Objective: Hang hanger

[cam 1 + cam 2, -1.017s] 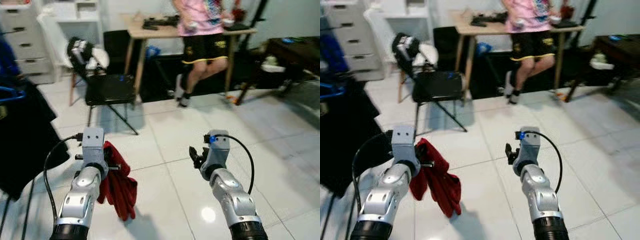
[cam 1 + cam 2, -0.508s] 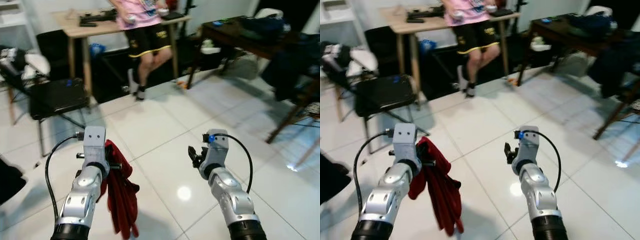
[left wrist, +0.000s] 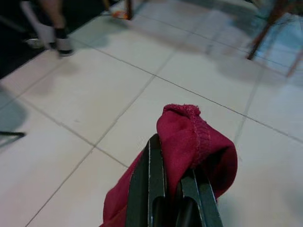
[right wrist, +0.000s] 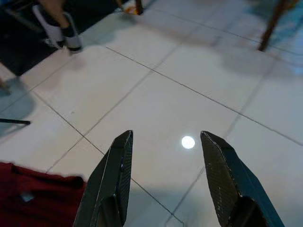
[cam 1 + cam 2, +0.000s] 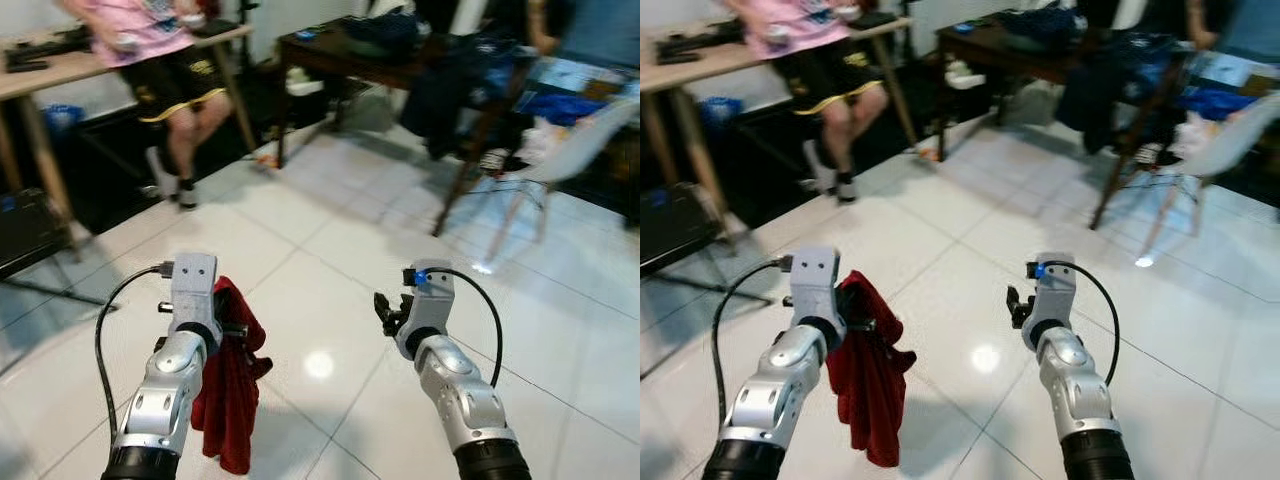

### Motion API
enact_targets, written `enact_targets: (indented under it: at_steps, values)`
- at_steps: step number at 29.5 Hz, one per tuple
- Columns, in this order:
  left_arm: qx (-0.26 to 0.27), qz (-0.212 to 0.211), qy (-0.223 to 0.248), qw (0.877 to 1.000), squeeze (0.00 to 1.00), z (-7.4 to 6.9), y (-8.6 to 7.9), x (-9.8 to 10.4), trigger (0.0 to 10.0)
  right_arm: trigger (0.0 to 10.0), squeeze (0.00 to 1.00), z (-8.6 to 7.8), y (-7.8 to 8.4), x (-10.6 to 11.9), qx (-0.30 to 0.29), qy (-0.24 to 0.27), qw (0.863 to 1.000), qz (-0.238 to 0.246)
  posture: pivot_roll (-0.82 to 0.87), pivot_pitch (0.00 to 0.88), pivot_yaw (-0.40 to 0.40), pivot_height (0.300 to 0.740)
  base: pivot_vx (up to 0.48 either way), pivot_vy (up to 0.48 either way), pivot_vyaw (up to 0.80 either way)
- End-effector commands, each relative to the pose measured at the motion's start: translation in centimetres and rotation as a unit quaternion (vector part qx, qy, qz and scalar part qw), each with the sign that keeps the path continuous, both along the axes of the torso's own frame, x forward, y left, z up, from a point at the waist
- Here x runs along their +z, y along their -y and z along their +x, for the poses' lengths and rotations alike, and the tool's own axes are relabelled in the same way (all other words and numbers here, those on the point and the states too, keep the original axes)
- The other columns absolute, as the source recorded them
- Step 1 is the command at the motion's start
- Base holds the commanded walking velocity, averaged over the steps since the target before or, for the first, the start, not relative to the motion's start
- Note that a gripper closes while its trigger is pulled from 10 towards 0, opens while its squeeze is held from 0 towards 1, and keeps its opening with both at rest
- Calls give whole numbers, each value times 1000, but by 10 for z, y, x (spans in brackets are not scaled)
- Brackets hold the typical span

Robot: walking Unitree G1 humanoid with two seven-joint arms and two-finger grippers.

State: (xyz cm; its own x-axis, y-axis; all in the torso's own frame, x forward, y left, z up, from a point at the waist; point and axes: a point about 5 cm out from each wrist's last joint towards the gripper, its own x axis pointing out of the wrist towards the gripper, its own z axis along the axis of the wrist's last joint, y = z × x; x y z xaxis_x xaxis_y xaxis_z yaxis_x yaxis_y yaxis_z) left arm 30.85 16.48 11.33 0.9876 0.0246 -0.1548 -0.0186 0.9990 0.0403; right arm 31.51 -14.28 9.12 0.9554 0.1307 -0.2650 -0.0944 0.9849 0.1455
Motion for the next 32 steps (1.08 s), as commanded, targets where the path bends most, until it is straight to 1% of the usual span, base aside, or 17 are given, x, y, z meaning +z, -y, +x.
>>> enact_targets:
  at_steps: [1,9,12,16,21,23,32]
  values:
    - [-1,4,5,1000,0,0,0,0,10000,10000,0,-1,2,-4,-2,-6,1000,-3,-8,103,-26,740,0,0,-800]
    - [13,3,7,1000,0,0,-4,0,10000,10000,0,-1,1,-4,0,-4,1000,-3,-7,102,-26,740,0,0,-800]
    - [12,5,12,1000,0,0,-4,1,10000,10000,0,0,1,-4,0,-3,1000,-3,-7,103,-28,740,0,0,-800]
    - [18,-2,18,1000,0,0,-4,2,10000,10000,0,0,1,-4,2,-1,1000,-5,-9,101,-30,740,0,0,-800]
    - [15,2,19,1000,0,0,-4,2,10000,10000,0,0,0,-4,4,-1,1000,-6,-9,103,-30,740,0,0,-800]
    - [13,4,20,1000,0,0,-3,2,10000,10000,0,0,0,-3,5,-1,1000,-6,-9,103,-31,740,0,0,-531]
    - [9,1,27,1000,0,0,-2,3,10000,10000,0,0,-1,-4,15,1,1000,-9,-11,99,-31,740,0,0,0]
